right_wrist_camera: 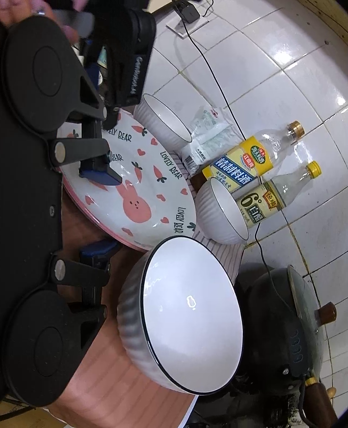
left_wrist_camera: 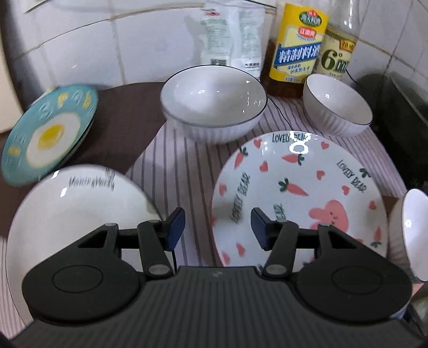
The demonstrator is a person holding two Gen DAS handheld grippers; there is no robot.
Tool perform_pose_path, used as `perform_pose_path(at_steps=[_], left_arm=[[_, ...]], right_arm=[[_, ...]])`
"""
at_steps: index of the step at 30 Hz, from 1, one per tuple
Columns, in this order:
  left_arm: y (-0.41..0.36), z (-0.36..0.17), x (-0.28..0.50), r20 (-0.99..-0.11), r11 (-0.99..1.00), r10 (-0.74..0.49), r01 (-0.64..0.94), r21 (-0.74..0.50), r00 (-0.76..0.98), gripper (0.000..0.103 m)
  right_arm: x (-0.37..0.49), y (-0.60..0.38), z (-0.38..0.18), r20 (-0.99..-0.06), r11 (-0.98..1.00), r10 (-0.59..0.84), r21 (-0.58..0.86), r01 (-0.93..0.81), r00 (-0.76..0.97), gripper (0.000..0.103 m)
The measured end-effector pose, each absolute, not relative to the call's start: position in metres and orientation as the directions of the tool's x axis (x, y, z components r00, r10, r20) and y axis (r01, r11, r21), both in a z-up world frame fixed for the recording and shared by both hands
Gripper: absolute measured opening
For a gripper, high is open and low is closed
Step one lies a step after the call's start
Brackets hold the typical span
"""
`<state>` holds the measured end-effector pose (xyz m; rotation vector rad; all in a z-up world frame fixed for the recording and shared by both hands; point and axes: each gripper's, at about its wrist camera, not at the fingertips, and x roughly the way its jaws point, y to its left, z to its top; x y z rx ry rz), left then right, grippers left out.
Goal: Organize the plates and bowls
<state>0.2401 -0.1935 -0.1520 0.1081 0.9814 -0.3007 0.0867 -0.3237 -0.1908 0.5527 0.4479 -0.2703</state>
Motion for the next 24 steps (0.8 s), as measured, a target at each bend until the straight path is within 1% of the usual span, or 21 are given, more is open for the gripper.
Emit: perform_pose_path(at_steps=[3, 6, 9, 10, 13, 15, 16, 20, 24], left_arm=[[-0.199, -0.158, 0.256, -0.846, 0.936, -0.197, 0.353, -0.011, 0.495, 0.052], [-0.198, -0.162, 0.264, -0.848, 0.916, -0.248, 0.399, -0.047, 0.468, 0.048], [-0.198, -0.162, 0.268, -0.849, 0.902, -0.292, 0.422, -0.091, 0.441, 0.036], [-0.198, -0.162, 0.268, -0.848, 0.897, -0.311, 0.426, -0.114, 0.428, 0.027], [-0.199, -0.163, 0.264, -0.841, 0.900, -0.317, 0.418, -0.122, 0.438, 0.027], [-0.197, -0.163, 0.263, -0.842, 0.905, -0.319, 0.403, -0.134, 0.436, 0.026], [-0.196, -0.162, 0.264, -0.845, 0.908, -0.320, 0.394, -0.144, 0.429, 0.025], [-0.189, -0.160, 0.261, -0.856, 0.906, -0.326, 0.392, -0.161, 0.401, 0.025], [-0.175, -0.156, 0.253, -0.851, 0.907, -0.341, 0.379, -0.185, 0.399, 0.025]], right_arm=[[0.086, -0.324, -0.191, -0.479, 0.822, -0.129, 0.438, 0.364, 0.868, 0.047], [0.087, -0.323, -0.191, -0.481, 0.831, -0.133, 0.422, 0.362, 0.866, 0.046], [0.088, -0.322, -0.192, -0.484, 0.838, -0.138, 0.408, 0.362, 0.864, 0.045], [0.088, -0.322, -0.192, -0.486, 0.841, -0.139, 0.402, 0.362, 0.863, 0.045], [0.090, -0.322, -0.192, -0.490, 0.845, -0.142, 0.393, 0.363, 0.860, 0.044], [0.090, -0.324, -0.192, -0.496, 0.842, -0.146, 0.392, 0.371, 0.856, 0.039], [0.090, -0.326, -0.192, -0.501, 0.836, -0.146, 0.398, 0.377, 0.853, 0.035], [0.090, -0.334, -0.190, -0.522, 0.813, -0.126, 0.434, 0.389, 0.844, 0.029], [0.086, -0.332, -0.190, -0.535, 0.812, -0.098, 0.445, 0.378, 0.839, 0.028]])
